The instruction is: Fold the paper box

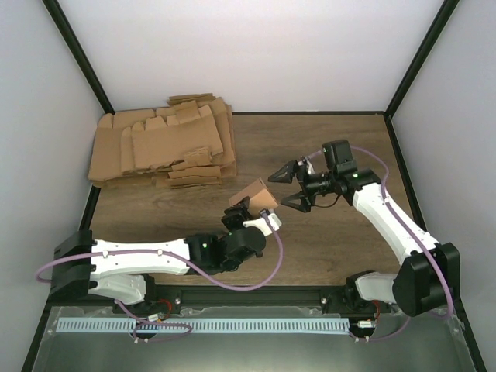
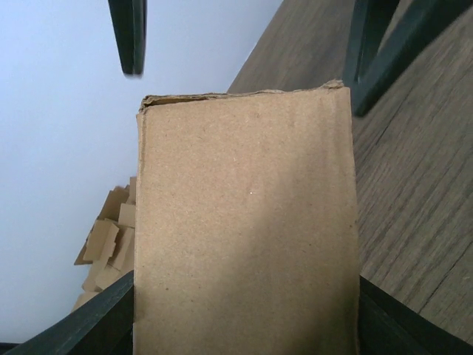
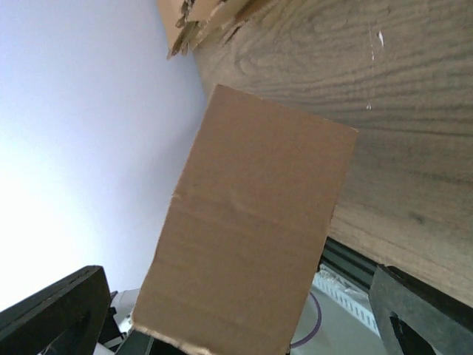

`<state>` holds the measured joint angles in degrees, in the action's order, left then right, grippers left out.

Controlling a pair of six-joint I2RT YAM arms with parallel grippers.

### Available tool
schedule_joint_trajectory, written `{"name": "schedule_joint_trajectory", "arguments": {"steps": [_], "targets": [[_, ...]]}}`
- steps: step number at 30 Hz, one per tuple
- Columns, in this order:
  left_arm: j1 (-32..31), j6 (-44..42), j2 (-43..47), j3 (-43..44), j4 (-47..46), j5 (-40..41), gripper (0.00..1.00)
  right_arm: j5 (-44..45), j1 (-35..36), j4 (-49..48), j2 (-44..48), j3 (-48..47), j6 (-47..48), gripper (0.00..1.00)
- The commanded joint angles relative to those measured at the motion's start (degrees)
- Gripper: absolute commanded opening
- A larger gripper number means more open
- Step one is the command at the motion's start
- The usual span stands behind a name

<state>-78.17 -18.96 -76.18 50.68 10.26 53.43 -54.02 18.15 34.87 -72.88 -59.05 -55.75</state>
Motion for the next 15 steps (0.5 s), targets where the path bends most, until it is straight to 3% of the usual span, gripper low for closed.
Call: {"name": "schedule_joint_trajectory", "arguments": {"steps": [1,8,15], "targets": [[-1.79,-1.82,-0.99,0.26,-4.07,1.81,0.67,-2.82,1.89,-3.34,0.65,-0.16,-3.05,1.00],[-2.93,-3.26,-2.44,0.39,-5.66,3.22,0.67,-1.93,2.67,-2.16,-0.24,1.01,-2.66,1.00],[-3.42,-4.09,-3.75,0.71,-6.30,4.58,0.71,-2.33,2.77,-4.34,0.40,3.64,-4.00,0.87]]}}
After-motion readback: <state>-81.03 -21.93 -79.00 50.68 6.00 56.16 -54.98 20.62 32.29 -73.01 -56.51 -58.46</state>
